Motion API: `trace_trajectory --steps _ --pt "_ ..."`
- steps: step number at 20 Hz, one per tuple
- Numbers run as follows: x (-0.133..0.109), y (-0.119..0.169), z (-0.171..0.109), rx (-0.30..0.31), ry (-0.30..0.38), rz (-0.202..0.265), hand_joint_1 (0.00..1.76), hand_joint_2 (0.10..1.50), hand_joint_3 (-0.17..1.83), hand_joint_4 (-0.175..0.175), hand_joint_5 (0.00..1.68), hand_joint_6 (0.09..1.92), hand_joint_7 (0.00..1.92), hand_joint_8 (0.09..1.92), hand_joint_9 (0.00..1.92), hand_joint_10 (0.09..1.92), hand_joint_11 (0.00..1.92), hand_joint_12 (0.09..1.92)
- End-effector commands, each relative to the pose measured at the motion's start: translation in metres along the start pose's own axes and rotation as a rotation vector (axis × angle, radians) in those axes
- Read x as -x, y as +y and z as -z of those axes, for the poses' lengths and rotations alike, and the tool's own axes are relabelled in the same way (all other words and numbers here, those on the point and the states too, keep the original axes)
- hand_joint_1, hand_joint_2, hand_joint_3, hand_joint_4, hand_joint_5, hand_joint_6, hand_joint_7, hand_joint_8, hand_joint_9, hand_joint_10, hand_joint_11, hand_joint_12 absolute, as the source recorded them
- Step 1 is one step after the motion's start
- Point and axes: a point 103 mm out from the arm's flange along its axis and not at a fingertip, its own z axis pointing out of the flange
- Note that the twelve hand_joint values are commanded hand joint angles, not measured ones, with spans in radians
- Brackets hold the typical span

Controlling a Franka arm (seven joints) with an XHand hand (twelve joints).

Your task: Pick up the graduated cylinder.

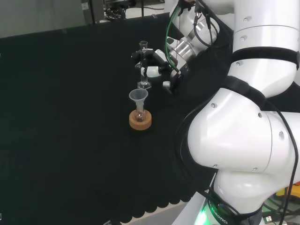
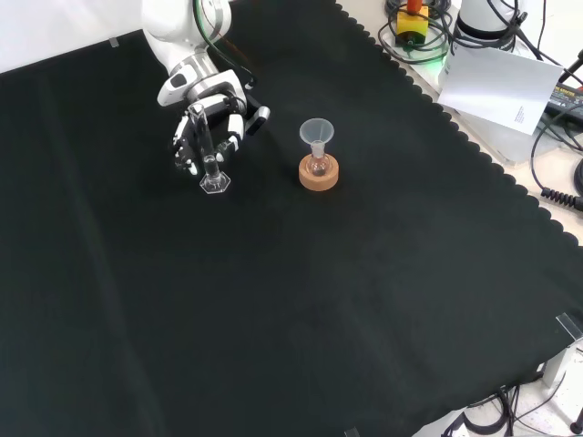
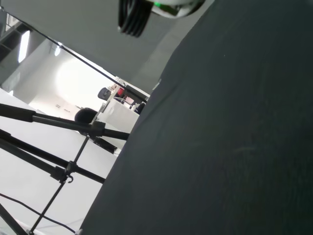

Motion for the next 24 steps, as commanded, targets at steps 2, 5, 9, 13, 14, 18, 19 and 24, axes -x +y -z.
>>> trace_trajectory --steps 2,5,9,13,14,18,19,24 --pt "0.001 -0.001 0.002 0.014 -0.001 -0.004 1.07 0.79 0.61 -0.013 0.64 0.67 0.65 0.61 1.0 0.33 0.83 1.04" --pt "0.001 -0.002 0.002 0.009 -0.007 -0.003 1.07 0.79 0.61 -0.014 0.64 0.67 0.66 0.61 1.01 0.33 0.84 1.05" --pt "-0.001 -0.004 0.002 0.017 -0.03 -0.008 1.07 0.81 0.61 -0.008 0.69 0.67 0.69 0.61 1.04 0.33 0.87 1.04" --pt "-0.001 -0.005 0.008 0.051 -0.035 -0.026 1.06 0.85 0.6 0.009 0.8 0.63 0.77 0.6 1.12 0.28 0.96 0.99" --pt "-0.002 -0.005 0.008 0.053 -0.049 -0.029 1.06 0.94 0.45 0.006 0.83 0.83 0.82 0.6 1.15 0.27 1.0 0.97" --pt "-0.007 -0.003 0.008 0.033 -0.128 -0.04 1.05 1.15 0.05 -0.012 0.87 1.16 0.98 0.56 1.27 0.2 1.15 0.88" --pt "-0.009 -0.002 0.007 0.025 -0.155 -0.044 1.06 1.16 0.03 -0.02 0.88 1.15 1.02 0.53 1.3 0.18 1.19 0.85" --pt "-0.024 0.005 0.0 -0.034 -0.299 -0.039 1.1 1.15 0.0 -0.07 0.93 1.11 1.18 0.42 1.4 0.1 1.32 0.75"
